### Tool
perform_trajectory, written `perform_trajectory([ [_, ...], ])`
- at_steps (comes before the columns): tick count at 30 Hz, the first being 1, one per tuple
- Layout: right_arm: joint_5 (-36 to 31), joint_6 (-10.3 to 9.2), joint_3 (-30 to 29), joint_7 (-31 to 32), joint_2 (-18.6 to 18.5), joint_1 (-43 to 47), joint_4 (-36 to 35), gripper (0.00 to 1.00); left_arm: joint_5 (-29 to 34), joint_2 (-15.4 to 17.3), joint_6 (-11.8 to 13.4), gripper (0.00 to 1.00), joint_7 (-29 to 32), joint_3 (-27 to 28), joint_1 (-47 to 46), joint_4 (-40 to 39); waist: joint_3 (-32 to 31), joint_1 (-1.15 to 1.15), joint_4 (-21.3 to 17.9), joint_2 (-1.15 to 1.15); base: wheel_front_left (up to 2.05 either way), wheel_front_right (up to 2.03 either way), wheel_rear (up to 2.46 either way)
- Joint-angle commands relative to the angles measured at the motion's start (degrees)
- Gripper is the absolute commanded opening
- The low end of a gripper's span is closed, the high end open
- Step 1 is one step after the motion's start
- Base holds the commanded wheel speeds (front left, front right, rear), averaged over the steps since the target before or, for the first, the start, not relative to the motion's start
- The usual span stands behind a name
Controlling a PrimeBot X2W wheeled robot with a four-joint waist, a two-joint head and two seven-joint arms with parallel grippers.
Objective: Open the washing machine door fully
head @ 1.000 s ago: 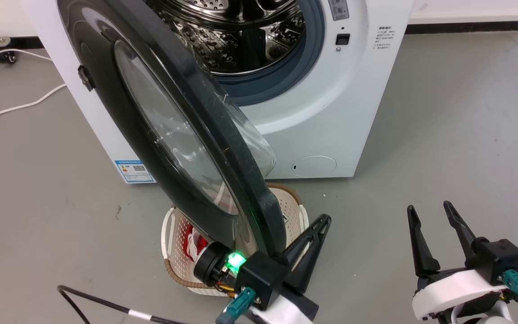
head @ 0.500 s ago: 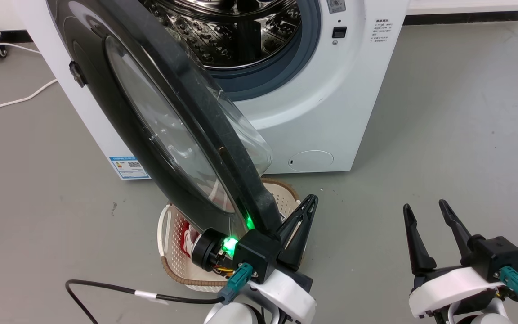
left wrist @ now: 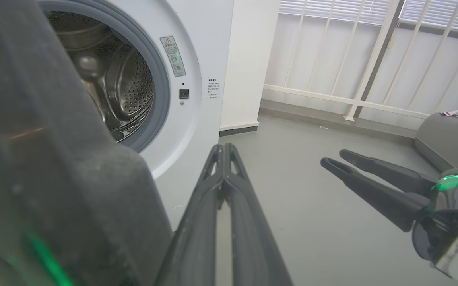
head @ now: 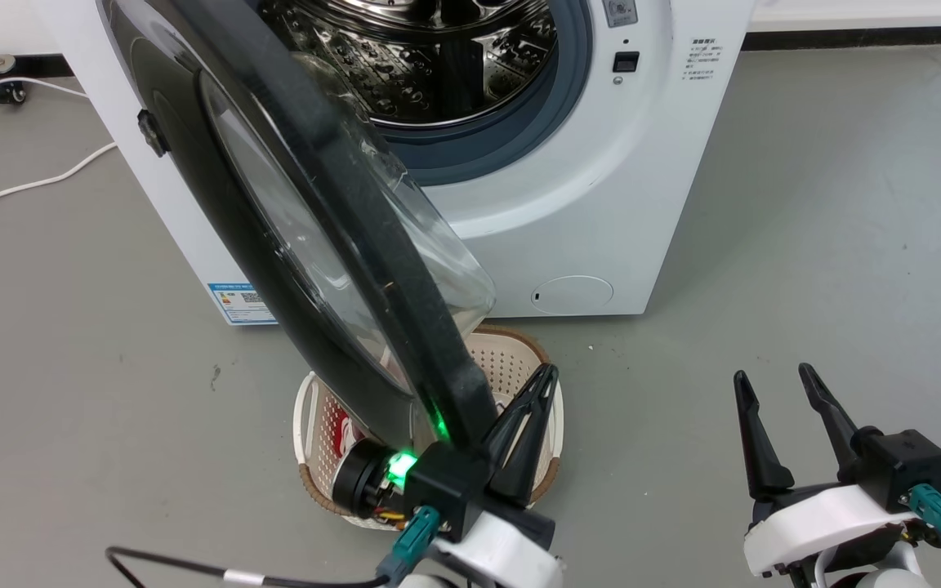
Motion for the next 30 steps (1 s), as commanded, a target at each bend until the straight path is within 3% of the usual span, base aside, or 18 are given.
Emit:
perform_trajectory([
  [1, 0.48, -0.04, 0.09, -0.18, 0.19, -0.48, 0.16, 1.0, 0.07, 2.52, 1.58, 0.0, -0.01, 2.34, 1.07, 0.05, -0.02, 0.0, 0.14, 0.0, 0.0, 0.0, 0.0],
  [13, 0.0, -0.04, -0.59, 0.44, 0.18, 0.61, -0.35, 1.0, 0.86, 5.99, 4.99, 0.0, 1.21, 2.44, 8.42, -8.47, -0.5, 0.0, 2.56, 0.0, 0.0, 0.0, 0.0],
  [30, -0.86, -0.04, -1.78, 1.92, 0.16, 1.13, -1.95, 1.0, 1.57, 8.57, 7.51, 0.0, 0.01, 1.91, 14.5, -15.6, -0.48, 0.0, 11.94, 0.0, 0.0, 0.0, 0.0],
])
